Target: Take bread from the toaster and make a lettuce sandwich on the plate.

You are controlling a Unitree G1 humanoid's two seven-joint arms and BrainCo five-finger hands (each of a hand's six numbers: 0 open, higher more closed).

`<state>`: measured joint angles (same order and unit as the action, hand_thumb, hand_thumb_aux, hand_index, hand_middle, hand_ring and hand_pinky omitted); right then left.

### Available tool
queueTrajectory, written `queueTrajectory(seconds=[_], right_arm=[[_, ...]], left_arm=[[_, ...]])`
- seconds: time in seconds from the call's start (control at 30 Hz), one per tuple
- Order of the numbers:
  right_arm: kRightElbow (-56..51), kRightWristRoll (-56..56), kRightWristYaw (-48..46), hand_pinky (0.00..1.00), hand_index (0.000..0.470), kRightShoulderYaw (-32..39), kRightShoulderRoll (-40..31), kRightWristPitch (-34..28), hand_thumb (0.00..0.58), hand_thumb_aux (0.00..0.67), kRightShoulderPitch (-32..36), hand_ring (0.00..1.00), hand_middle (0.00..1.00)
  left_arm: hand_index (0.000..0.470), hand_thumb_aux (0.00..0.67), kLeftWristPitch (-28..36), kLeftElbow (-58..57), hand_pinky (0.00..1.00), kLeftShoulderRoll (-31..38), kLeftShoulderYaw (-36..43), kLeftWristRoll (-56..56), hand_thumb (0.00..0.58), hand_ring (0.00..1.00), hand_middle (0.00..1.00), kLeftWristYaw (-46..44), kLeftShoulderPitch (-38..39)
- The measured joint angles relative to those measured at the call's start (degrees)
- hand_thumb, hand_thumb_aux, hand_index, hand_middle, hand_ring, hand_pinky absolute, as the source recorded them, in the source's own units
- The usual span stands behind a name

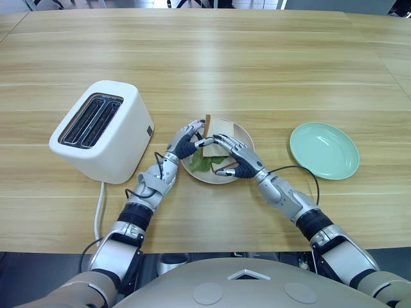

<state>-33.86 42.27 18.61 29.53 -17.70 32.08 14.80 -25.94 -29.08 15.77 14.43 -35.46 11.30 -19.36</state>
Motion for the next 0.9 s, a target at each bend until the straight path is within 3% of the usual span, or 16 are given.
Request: queueTrajectory(seconds=[0.13, 0.5, 0.6, 0.73, 0.77, 0.8, 0.83, 0.87, 0.9], right_arm=[[-1.5, 0.1, -1.3, 0.0, 0.0, 0.7, -0.1, -0.7, 0.0, 0.0, 0.2, 0.0, 0.0], [-1.1, -0.2, -1.4, 0.0, 0.0, 0.9, -0.8, -0.5, 0.0, 0.0, -0.3, 0.0, 0.0], [2.1, -2.1, -0.2, 0.0, 0.0, -1.2, -1.2, 0.8, 0.0, 0.0, -2.3, 0.0, 0.0], [9.1, -9.0, 2.6, 0.0, 0.0, -8.4, -1.1, 4.0, 0.0, 0.0, -5.5, 0.0, 0.0], [11.2, -10.6, 2.8, 0.0, 0.022, -9.9, -0.9, 5.1, 0.053, 0.032, -5.4, 0.0, 0.0], [13.9, -13.0, 2.7, 0.0, 0.123, -11.5, -0.5, 6.5, 0.268, 0.179, -5.4, 0.0, 0.0], [15.6, -14.8, 2.2, 0.0, 0.123, -12.3, -0.1, 7.7, 0.268, 0.179, -5.5, 0.0, 0.0], [18.1, -17.6, 1.1, 0.0, 0.341, -13.1, 0.2, 9.0, 0.541, 0.497, -5.9, 0.0, 0.0], [19.4, -19.3, 0.2, 0.0, 0.46, -13.6, 0.3, 9.7, 0.58, 0.67, -6.4, 0.0, 0.0]], left_arm=[[0.0, 0.0, -5.7, 7.5, 0.0, 0.7, -0.2, -2.0, 0.0, 0.0, 0.0, 6.6, -6.2], [0.0, 0.0, -6.9, 8.0, 0.0, 2.8, -1.7, -1.9, 0.0, 0.0, 0.0, 10.1, -7.0], [0.0, 0.0, -10.3, 8.6, 0.0, 2.8, -1.5, 1.4, 0.0, 0.0, 0.0, 7.9, -6.1], [0.0, 0.0, -15.3, 9.2, 0.0, 2.7, -1.5, 13.7, 0.0, 0.0, 0.0, -0.6, -4.4], [0.0, 0.0, -15.6, 9.2, 0.0, 2.5, -2.0, 16.6, 0.0, 0.0, 0.0, -2.3, -4.4], [0.0, 0.0, -16.4, 9.2, 0.0, 2.6, -2.4, 20.4, 0.0, 0.0, 0.0, -4.8, -4.4], [0.0, 0.0, -17.4, 9.2, 0.0, 2.9, -2.5, 22.8, 0.0, 0.0, 0.0, -6.8, -4.3], [0.46, 0.67, -18.9, 9.4, 0.0, 3.4, -2.6, 25.9, 0.58, 0.0, 0.0, -9.4, -3.9], [0.46, 0.67, -19.8, 9.6, 0.02, 3.6, -2.6, 27.3, 0.58, 0.02, 0.02, -10.9, -3.4]])
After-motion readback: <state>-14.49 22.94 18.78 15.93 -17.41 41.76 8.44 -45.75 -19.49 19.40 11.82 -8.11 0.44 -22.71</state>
